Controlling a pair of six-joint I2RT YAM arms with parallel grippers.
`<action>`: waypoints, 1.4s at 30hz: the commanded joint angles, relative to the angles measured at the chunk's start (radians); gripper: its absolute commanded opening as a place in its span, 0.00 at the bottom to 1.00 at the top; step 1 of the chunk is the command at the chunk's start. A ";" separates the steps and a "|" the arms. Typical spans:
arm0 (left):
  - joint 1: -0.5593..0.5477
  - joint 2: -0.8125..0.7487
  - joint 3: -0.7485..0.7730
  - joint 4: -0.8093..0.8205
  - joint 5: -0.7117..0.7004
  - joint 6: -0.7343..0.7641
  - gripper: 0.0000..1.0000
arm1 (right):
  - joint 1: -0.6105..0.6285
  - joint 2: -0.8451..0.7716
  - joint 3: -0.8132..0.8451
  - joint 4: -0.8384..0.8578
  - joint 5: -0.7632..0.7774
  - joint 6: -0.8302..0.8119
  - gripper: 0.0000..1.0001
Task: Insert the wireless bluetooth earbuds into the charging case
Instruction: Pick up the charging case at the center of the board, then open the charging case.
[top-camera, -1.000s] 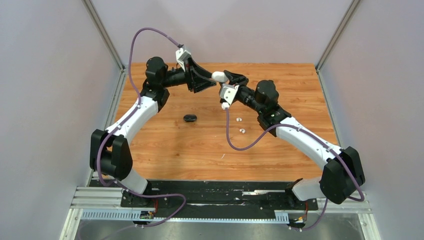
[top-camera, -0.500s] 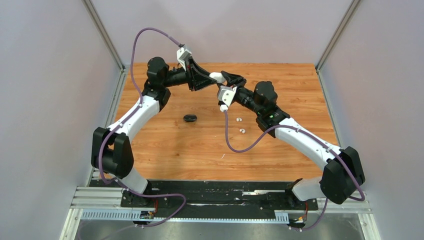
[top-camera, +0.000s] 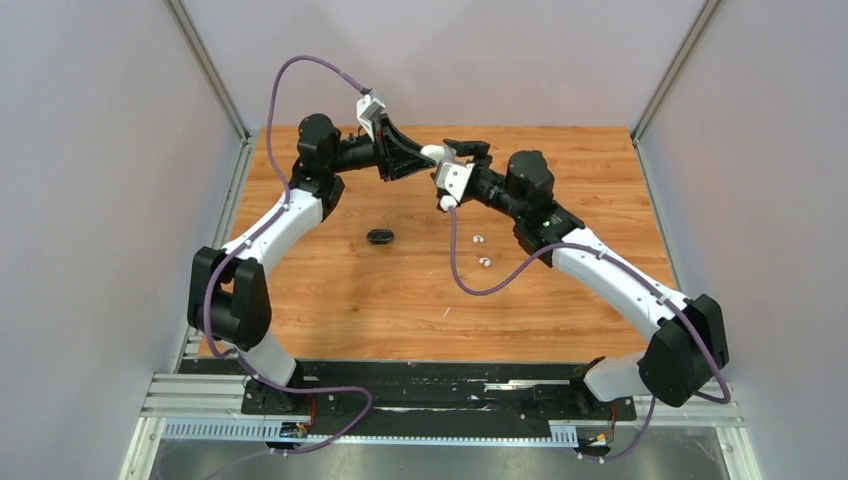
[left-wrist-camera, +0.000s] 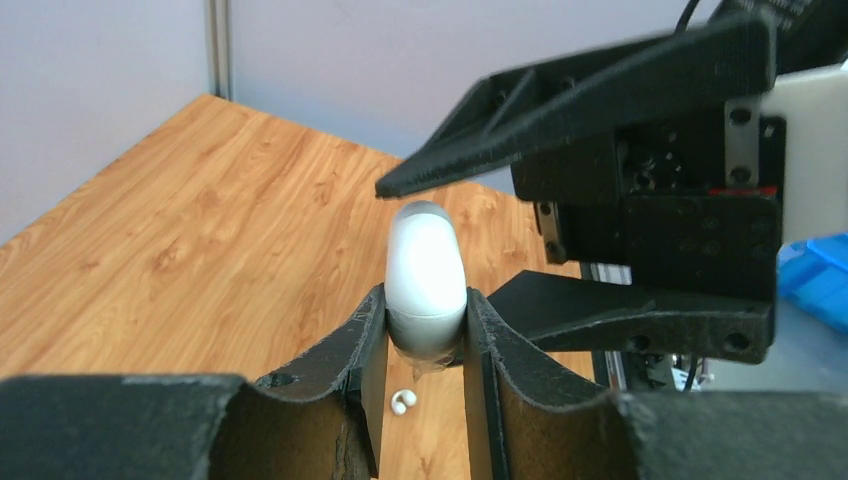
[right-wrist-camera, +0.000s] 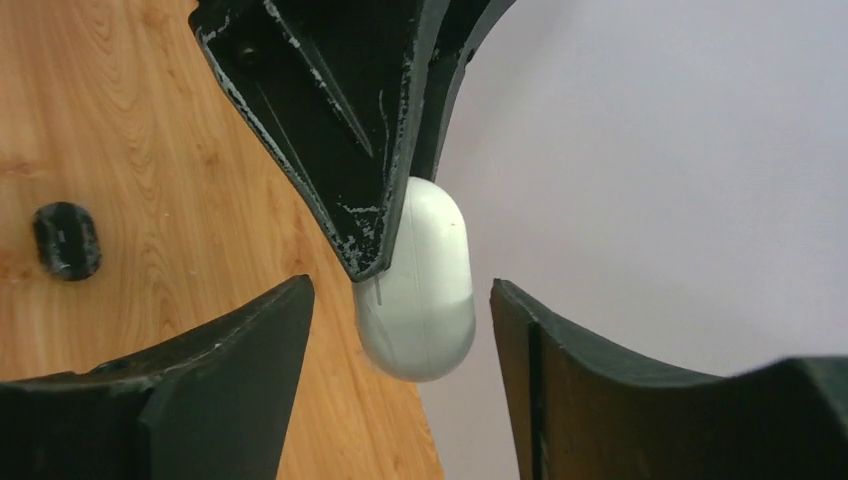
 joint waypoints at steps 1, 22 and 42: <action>0.011 0.012 0.040 0.071 0.054 0.013 0.00 | -0.084 -0.002 0.188 -0.357 -0.180 0.206 0.75; 0.038 -0.019 -0.072 0.023 0.260 0.298 0.00 | -0.233 0.306 0.624 -0.875 -0.718 0.609 0.75; 0.035 -0.035 -0.075 -0.164 0.243 0.432 0.00 | -0.309 0.362 0.653 -0.630 -0.435 0.905 0.65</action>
